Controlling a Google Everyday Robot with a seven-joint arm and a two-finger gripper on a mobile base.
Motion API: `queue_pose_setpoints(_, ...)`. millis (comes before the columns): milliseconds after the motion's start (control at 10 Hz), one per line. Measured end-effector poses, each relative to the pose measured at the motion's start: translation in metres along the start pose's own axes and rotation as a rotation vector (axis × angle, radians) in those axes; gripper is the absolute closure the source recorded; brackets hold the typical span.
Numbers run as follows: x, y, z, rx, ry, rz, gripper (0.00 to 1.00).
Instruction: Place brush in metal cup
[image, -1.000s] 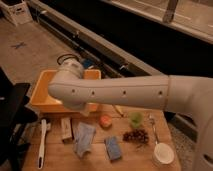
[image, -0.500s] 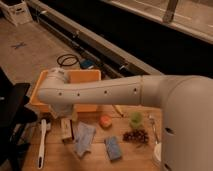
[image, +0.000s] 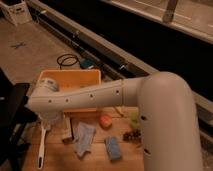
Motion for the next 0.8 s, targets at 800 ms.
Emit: queue_pose_setpoints(800,-0.014,-0.025,0.01,0.02,-0.018,-0.049,0.35)
